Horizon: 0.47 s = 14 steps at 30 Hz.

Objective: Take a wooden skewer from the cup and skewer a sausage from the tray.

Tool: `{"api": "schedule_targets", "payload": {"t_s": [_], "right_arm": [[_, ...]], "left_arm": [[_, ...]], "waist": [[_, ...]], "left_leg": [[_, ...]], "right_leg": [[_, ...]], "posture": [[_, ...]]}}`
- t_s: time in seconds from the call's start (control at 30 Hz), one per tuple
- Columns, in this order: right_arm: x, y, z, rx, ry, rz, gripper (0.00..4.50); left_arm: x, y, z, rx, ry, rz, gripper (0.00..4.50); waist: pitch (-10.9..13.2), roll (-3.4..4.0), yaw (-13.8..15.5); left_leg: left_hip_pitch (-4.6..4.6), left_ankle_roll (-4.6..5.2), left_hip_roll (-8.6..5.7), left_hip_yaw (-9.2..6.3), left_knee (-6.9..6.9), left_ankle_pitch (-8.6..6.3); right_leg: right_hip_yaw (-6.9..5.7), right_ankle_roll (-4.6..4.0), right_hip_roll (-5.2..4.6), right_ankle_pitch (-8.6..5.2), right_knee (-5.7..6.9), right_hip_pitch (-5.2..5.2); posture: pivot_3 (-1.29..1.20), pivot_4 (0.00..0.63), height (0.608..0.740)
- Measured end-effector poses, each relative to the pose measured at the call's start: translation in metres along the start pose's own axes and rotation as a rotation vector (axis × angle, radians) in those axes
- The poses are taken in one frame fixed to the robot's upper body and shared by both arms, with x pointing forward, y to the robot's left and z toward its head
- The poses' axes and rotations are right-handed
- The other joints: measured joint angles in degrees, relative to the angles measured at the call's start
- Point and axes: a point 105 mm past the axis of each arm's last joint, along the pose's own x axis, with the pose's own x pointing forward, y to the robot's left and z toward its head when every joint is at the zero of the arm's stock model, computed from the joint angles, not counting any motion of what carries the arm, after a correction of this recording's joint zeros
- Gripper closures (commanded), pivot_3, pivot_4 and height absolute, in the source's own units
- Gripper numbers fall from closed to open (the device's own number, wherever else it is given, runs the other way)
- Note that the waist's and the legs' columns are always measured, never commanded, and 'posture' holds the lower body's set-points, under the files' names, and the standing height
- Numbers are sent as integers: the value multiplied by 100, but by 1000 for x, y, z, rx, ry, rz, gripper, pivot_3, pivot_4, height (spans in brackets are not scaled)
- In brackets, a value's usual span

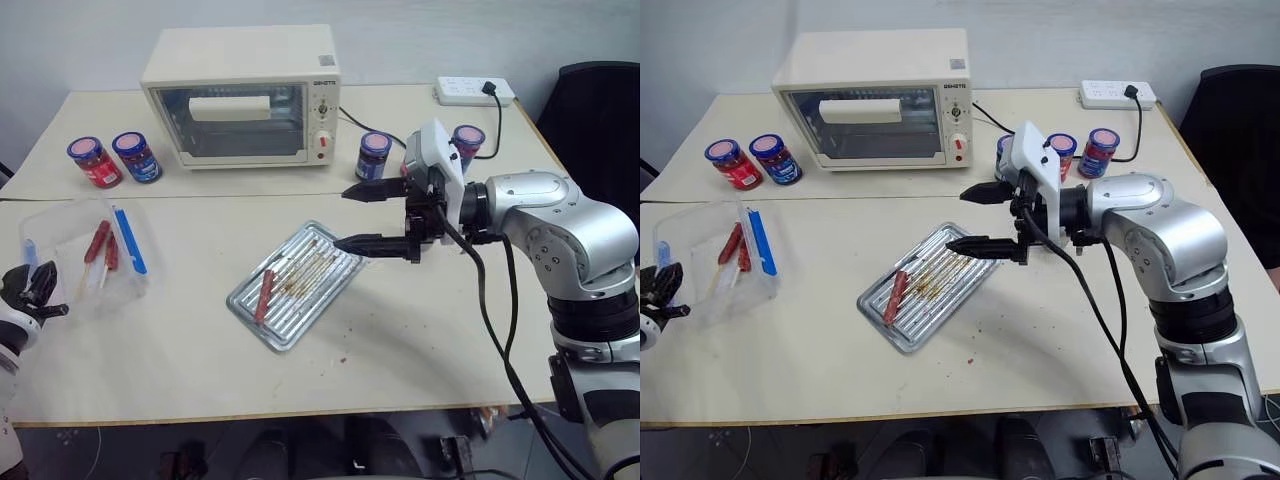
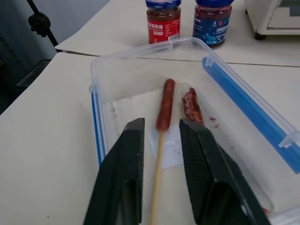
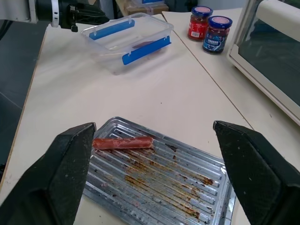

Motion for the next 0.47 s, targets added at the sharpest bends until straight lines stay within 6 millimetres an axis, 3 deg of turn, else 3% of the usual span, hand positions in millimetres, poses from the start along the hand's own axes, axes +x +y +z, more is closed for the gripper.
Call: {"api": "schedule_targets", "payload": {"t_s": [0.1,0.23,0.27,0.47], "right_arm": [[-1,2,-6,18,7,-2,0],[-7,1,-8,12,32,-14,0],[-9,1,-8,10,37,-14,0],[-9,1,-7,4,32,-8,0]], "left_arm": [[-6,1,0,4,19,-26,2227],[-29,16,13,12,11,-22,2227],[-37,23,17,19,13,-7,2227],[-43,28,18,8,15,-2,2227]], "waist": [[0,-1,0],[0,-1,-7],[0,-1,-3],[-1,-2,39]], "left_leg": [[0,0,0,0,0,0],[1,0,2,1,-6,0],[2,0,1,1,-8,0],[5,-2,0,-2,-8,1]], "right_leg": [[1,0,-1,0,-1,0],[2,0,0,0,-4,0],[2,0,-1,0,-5,0],[0,0,-3,0,-5,4]], "posture": [[0,150,740],[0,150,740],[0,0,740],[0,0,740]]}}
